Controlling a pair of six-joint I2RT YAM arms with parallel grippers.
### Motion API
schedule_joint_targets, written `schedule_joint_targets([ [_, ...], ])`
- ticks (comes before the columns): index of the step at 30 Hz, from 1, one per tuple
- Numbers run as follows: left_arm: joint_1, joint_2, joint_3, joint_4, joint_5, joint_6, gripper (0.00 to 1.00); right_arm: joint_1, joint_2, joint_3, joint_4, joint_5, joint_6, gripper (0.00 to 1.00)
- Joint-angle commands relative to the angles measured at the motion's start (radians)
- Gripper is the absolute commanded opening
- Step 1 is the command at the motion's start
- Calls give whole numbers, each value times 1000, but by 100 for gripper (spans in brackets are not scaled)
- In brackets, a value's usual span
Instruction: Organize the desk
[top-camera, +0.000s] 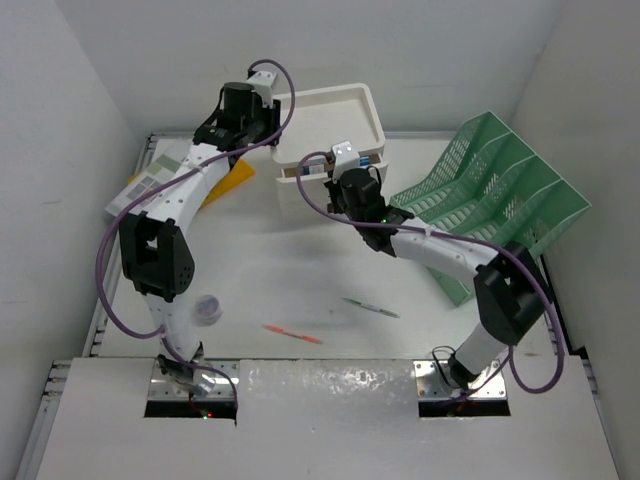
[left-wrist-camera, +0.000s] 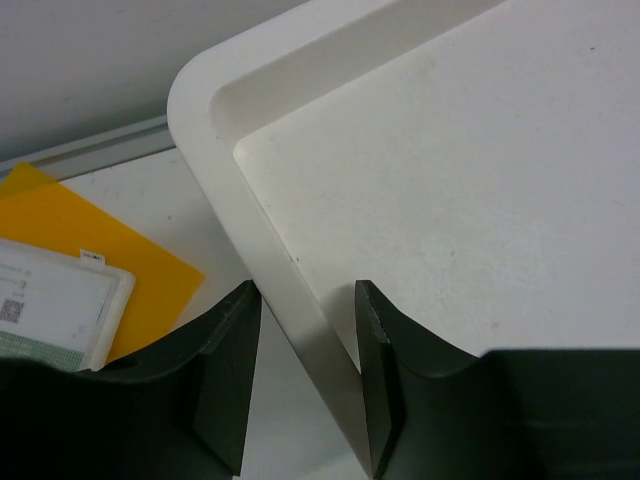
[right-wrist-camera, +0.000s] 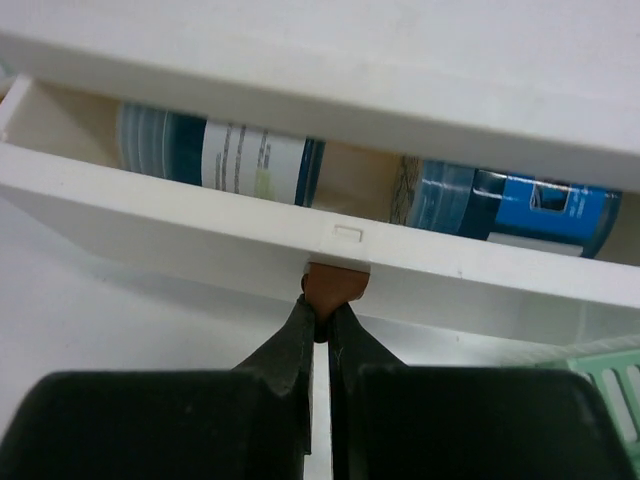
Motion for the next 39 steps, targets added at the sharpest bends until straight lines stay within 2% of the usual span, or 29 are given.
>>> schedule_joint_targets([
  [1,-38,25,-2,-100,121,1,0,-27,33,106,203,35,6,0],
  [8,-38,1,-16,-92,126,10,0,-45,148,241,202,40,-2,0],
  [14,-38,-10,-34,-79,137,4,0,-59,192,243,229,66,11,0],
  [16,-38,-10,-40,-77,137,-5,0,-61,185,236,211,46,3,12],
  [17,-38,-12,-41,-76,134,-8,0,-62,167,221,200,29,-6,31],
  [18,-38,-12,-39,-74,127,-14,0,-62,151,207,190,9,-18,42],
  [21,-38,-15,-39,-62,101,-25,0,-62,61,82,186,-25,-20,59],
  [22,-38,-15,-39,-54,92,-28,0,-61,42,44,209,-25,-5,61],
  [23,-38,-15,-37,-49,86,-33,0,-59,30,-19,223,-31,6,62],
  [26,-38,-15,-37,-39,77,-34,0,-56,44,-69,274,-40,29,62],
  [32,-38,-7,-31,-43,75,-62,0,-56,169,-24,341,15,57,58],
  [35,-38,-6,-36,-45,71,-58,0,-56,206,20,351,32,57,49],
  [39,-38,-1,-34,-45,72,-56,0,-56,257,55,354,55,77,48],
])
